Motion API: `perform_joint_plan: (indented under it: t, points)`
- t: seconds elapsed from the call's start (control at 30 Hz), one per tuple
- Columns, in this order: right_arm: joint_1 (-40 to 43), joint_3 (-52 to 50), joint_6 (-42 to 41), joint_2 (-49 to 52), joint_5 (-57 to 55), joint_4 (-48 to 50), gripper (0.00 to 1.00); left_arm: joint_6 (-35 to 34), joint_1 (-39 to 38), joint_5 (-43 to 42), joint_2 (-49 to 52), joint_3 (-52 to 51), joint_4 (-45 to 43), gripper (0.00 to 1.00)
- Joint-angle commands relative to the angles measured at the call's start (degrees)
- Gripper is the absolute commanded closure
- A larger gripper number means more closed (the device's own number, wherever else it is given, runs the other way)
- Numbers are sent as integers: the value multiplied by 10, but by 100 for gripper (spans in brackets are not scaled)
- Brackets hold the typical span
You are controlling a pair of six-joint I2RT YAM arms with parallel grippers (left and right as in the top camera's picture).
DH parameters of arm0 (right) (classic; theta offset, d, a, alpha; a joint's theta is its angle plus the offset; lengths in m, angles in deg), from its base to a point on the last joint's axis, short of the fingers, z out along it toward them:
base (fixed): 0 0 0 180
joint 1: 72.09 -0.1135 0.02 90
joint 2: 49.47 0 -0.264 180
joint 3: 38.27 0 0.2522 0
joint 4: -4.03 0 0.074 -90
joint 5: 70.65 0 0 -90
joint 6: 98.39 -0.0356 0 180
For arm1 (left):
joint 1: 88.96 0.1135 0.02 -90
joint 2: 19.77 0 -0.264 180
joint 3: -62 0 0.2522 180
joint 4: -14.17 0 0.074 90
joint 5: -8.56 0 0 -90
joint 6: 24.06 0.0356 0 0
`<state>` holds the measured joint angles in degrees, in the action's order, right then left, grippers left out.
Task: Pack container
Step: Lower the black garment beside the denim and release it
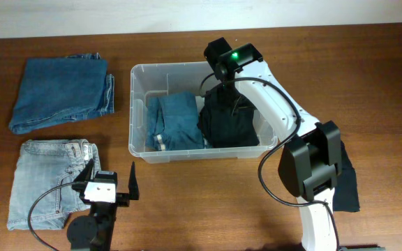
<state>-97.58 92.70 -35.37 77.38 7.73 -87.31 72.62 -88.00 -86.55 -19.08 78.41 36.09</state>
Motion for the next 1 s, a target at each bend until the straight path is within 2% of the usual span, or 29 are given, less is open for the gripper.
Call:
perform_joint_plan:
  t: [0.0,0.03,0.13,0.43,0.8,0.97]
  points:
    - [0,-3,6,3,26,20,71,9,3,4,-3,-4,0,1]
    - [0,-15,6,3,43,35,84,9,3,4,-3,-4,0,1]
    - [0,-38,6,3,61,53,96,9,3,4,-3,-4,0,1]
    - [0,-165,6,3,105,134,96,9,3,4,-3,-4,0,1]
    - [-10,-87,32,-29,150,126,96,9,3,4,-3,-4,0,1]
    - [-17,-96,31,-21,150,137,96,9,3,4,-3,-4,0,1]
